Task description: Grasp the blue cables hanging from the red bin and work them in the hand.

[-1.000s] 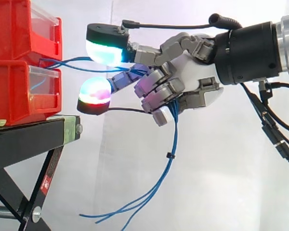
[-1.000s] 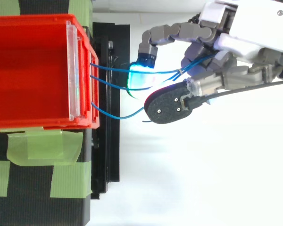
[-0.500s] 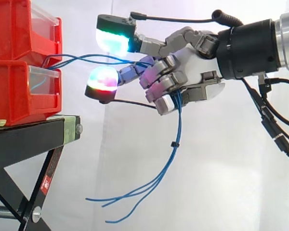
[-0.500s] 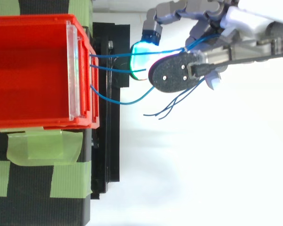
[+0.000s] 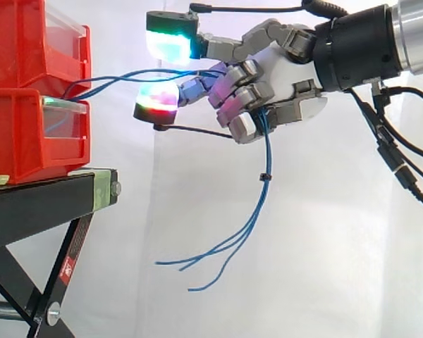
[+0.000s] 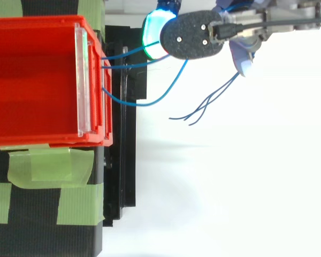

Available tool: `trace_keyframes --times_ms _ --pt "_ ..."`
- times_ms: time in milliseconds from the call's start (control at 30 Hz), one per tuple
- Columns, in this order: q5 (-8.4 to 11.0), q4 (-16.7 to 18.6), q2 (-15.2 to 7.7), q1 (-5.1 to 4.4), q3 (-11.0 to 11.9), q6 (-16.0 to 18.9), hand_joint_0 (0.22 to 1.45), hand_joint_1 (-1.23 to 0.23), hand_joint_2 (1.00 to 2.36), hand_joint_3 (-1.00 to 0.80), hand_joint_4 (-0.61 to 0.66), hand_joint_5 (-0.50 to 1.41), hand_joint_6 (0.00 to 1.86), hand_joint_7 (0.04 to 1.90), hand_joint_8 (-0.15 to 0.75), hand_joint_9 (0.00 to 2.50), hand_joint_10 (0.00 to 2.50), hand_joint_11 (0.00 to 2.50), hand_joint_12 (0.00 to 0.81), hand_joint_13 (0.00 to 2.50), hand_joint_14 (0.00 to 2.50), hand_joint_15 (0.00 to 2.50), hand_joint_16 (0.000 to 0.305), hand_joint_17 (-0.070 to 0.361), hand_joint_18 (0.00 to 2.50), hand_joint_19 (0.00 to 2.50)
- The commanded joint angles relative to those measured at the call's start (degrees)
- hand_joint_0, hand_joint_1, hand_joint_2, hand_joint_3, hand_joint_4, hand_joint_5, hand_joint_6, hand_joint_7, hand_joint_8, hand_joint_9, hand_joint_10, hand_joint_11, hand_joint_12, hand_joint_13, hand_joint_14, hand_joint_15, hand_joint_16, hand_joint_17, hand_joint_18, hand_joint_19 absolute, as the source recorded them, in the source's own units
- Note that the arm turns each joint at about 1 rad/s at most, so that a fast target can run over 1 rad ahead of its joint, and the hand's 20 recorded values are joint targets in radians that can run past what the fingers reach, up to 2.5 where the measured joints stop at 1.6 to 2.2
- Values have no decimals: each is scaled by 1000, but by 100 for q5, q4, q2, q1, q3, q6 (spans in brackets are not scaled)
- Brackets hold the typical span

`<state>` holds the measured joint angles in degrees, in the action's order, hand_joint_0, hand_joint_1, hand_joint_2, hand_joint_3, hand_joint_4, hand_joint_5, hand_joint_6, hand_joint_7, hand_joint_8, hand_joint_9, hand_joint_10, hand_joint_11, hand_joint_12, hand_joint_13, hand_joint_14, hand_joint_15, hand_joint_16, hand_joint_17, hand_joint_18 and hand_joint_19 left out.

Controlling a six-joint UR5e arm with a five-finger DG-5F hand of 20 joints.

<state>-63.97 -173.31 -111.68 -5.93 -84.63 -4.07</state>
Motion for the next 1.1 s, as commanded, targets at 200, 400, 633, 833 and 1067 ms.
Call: trace_keyframes --times_ms 200,400,633,833,1067 --pt "-98 -98 -3 -5 26 -200 910 -572 1012 -711 177 137 412 1256 649 1839 2500 2500 730 2101 2500 2003 210 158 2500 590" --pt "-142 -89 -3 -13 26 -244 896 -600 1012 -724 171 123 417 1252 649 1839 2500 2500 730 2101 2500 2003 210 158 2500 590" --pt "-142 -81 -3 -57 26 -252 966 -616 1021 -361 174 120 449 1223 649 1839 2500 2500 730 2101 2500 2003 210 158 2500 590" --pt "-168 -28 -3 -57 26 -261 960 -628 1019 -192 187 117 486 1223 649 1839 2500 2500 730 2101 2500 2003 210 158 2500 590" --pt "-160 -28 -3 -57 26 -261 869 -599 1011 -724 187 112 459 1245 649 1839 2500 2500 730 2101 2500 2003 210 158 2500 590"
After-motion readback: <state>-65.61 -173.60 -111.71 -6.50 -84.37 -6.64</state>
